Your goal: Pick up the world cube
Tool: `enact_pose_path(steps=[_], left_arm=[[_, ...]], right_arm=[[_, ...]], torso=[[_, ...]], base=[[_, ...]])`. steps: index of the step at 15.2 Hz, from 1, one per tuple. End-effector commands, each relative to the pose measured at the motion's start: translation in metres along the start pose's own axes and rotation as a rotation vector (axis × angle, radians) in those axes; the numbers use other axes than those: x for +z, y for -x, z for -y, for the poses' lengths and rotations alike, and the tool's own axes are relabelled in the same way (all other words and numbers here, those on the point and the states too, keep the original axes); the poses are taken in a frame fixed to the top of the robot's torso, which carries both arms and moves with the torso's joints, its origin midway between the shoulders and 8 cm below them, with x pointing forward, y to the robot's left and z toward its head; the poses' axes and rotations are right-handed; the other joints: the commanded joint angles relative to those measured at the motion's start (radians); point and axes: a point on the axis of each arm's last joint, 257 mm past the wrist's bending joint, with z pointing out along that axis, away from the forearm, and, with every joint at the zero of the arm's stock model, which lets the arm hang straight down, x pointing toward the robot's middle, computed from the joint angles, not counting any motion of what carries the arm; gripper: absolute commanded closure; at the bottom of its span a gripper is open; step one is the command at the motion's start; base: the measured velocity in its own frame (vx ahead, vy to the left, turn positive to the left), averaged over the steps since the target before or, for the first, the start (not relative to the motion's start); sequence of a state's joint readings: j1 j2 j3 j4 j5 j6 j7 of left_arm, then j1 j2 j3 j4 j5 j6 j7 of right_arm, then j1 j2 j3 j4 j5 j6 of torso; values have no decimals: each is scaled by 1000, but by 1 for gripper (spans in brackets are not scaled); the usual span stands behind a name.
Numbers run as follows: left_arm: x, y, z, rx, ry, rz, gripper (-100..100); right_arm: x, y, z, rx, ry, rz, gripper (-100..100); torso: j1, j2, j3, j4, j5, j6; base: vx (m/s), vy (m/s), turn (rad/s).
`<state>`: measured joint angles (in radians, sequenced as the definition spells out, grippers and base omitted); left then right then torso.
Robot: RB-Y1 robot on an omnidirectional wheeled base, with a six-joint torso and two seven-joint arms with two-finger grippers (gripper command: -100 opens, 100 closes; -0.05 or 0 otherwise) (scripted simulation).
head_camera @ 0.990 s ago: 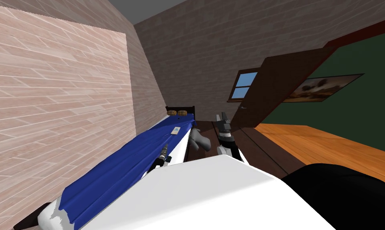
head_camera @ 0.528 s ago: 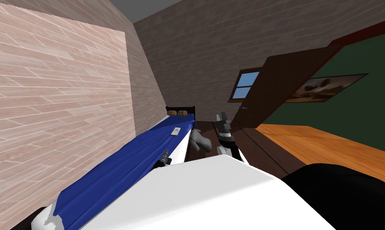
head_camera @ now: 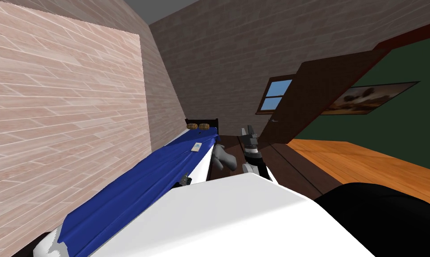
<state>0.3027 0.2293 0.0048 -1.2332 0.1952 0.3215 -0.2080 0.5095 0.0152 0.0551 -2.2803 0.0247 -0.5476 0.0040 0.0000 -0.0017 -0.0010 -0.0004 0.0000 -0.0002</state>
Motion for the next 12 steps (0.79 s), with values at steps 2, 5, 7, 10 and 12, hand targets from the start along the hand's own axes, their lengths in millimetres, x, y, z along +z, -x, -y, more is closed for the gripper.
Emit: enact_pose_path(steps=[2, 5, 7, 10, 12], left_arm=[[0, -1, 0, 0, 3, 0, -100], [3, -4, -24, -3, 71, -13, -100], [3, -4, -24, -3, 71, -13, -100], [3, -4, -24, -3, 71, -13, -100], [3, -4, -24, -3, 71, -13, -100]], right_arm=[[0, 0, 0, 0, 0, 0, 0], [0, 0, 0, 0, 0, 0, 0], [0, 0, 0, 0, 0, 0, 0], [0, 0, 0, 0, 0, 0, 0], [0, 0, 0, 0, 0, 0, 0]], torso=[[0, 1, 0, 0, 0, 0], [0, -1, -1, 0, 0, 0], [0, 0, 0, 0, 0, 0], [0, 1, 1, 0, 0, 0], [0, 1, 1, 0, 0, 0]], base=[[0, -6, -22], [36, 3, 12], [9, -5, -18], [7, 5, 19], [0, 0, 0]])
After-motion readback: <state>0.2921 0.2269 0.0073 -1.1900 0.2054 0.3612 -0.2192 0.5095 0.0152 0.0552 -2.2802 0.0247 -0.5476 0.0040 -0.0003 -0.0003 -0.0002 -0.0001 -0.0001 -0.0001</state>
